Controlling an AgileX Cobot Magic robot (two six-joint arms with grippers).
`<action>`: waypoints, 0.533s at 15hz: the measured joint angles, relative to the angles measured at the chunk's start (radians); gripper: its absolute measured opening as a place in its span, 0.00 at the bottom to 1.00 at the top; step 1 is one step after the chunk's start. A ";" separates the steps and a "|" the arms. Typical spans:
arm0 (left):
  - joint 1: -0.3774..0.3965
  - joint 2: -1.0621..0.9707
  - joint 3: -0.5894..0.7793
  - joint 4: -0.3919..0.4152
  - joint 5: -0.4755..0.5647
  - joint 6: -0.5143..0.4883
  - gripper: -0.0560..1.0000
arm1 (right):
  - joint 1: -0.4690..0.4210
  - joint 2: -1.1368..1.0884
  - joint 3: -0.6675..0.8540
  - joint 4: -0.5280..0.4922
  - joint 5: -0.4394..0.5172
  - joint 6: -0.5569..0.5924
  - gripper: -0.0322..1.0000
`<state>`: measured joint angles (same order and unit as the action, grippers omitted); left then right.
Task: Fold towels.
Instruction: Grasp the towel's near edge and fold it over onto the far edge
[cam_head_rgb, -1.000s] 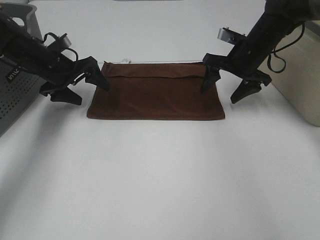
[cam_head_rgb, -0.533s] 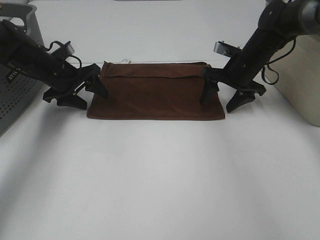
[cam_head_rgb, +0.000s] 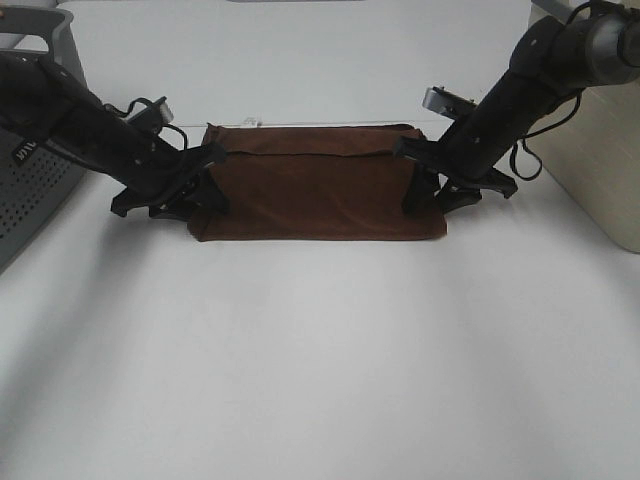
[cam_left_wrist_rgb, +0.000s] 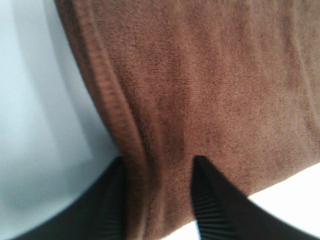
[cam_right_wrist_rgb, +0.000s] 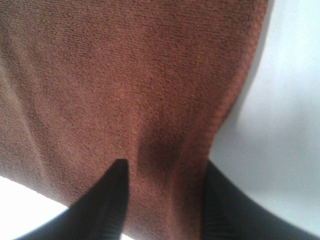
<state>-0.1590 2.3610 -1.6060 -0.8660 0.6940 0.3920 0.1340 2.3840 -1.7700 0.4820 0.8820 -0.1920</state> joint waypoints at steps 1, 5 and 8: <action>-0.006 0.006 0.000 0.002 -0.005 -0.034 0.20 | 0.000 0.002 0.000 -0.001 0.000 0.003 0.29; 0.009 0.004 0.000 0.029 0.038 -0.088 0.08 | 0.000 0.002 0.000 -0.045 0.028 0.065 0.03; 0.017 -0.041 0.005 0.112 0.131 -0.102 0.08 | 0.002 -0.024 0.013 -0.068 0.122 0.068 0.03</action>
<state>-0.1420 2.3200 -1.6010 -0.7540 0.8250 0.2900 0.1360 2.3600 -1.7570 0.4140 1.0040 -0.1240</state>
